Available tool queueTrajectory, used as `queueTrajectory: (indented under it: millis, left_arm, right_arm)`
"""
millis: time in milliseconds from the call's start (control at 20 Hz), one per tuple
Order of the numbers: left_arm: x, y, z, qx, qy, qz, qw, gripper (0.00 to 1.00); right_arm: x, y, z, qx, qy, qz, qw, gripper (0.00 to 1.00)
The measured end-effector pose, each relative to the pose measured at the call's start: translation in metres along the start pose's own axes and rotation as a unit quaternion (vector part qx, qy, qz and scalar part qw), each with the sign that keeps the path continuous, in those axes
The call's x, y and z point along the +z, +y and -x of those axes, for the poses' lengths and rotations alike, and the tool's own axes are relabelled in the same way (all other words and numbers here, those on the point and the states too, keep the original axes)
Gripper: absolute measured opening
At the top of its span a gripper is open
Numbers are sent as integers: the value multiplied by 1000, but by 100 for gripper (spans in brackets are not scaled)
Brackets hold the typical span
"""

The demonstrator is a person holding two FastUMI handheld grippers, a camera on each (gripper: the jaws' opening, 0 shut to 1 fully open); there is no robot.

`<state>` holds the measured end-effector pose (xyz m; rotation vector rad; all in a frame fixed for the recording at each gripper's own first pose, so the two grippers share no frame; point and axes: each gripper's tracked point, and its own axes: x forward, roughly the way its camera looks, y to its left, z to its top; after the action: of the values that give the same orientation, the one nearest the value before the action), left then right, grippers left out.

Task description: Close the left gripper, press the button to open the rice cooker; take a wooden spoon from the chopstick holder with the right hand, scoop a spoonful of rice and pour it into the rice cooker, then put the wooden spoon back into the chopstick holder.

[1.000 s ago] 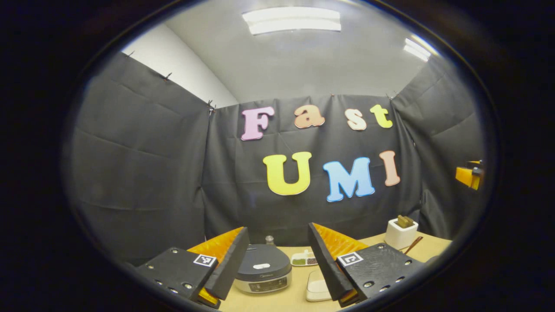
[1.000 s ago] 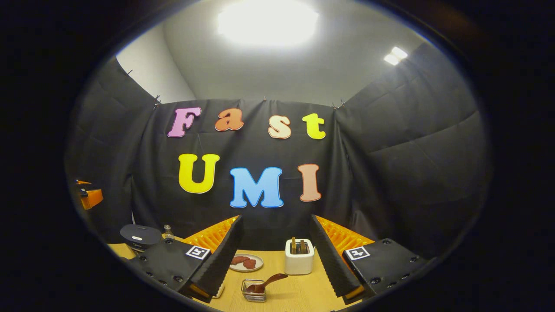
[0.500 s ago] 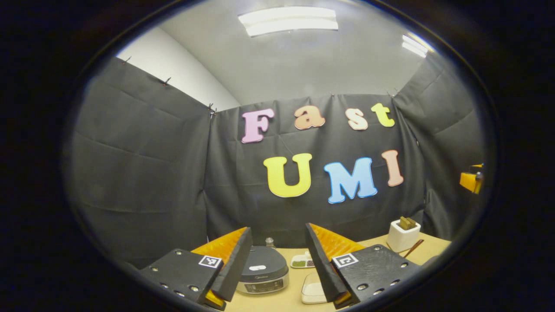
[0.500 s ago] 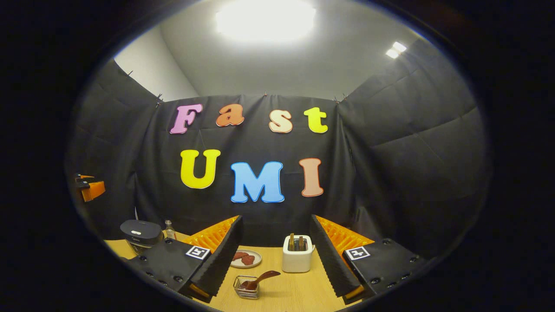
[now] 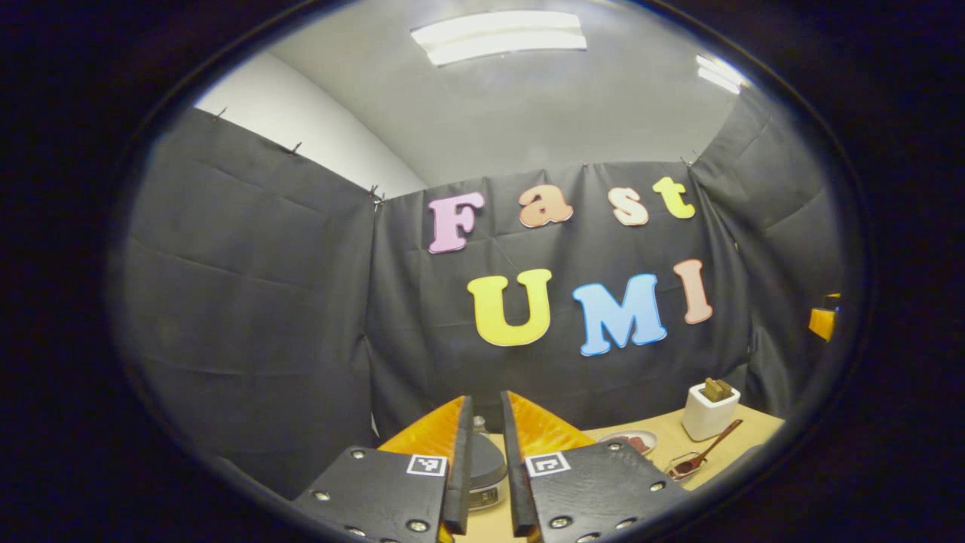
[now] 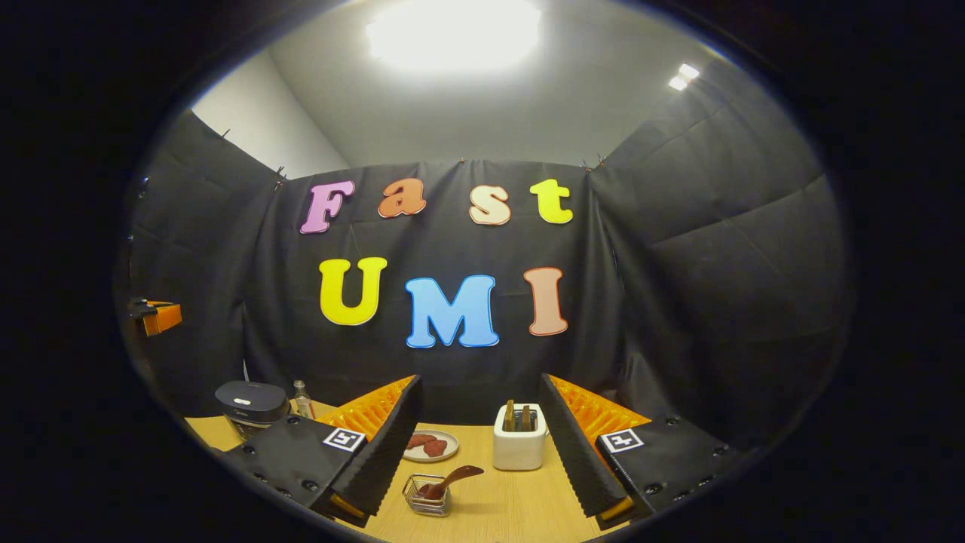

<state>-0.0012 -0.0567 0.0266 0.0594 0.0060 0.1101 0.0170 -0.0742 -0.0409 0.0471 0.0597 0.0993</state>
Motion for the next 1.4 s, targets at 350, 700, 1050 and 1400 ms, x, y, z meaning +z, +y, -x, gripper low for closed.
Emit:
queueTrajectory:
  millis: [350,700,1050,1400]
  left_arm:
    - [-38,38,-54,-6,25,28,999,4]
    - [-86,69,-120,-20,51,42,998,5]
    - [-169,76,-174,-38,112,73,990,4]
    - [-266,70,-203,-50,185,66,979,4]
  right_arm:
    - [-3,11,-7,-19,5,11,1000,97]
    - [-5,32,-27,-44,6,22,999,97]
    - [-13,50,-48,-65,13,26,997,97]
    - [-28,63,-65,-74,32,35,996,98]
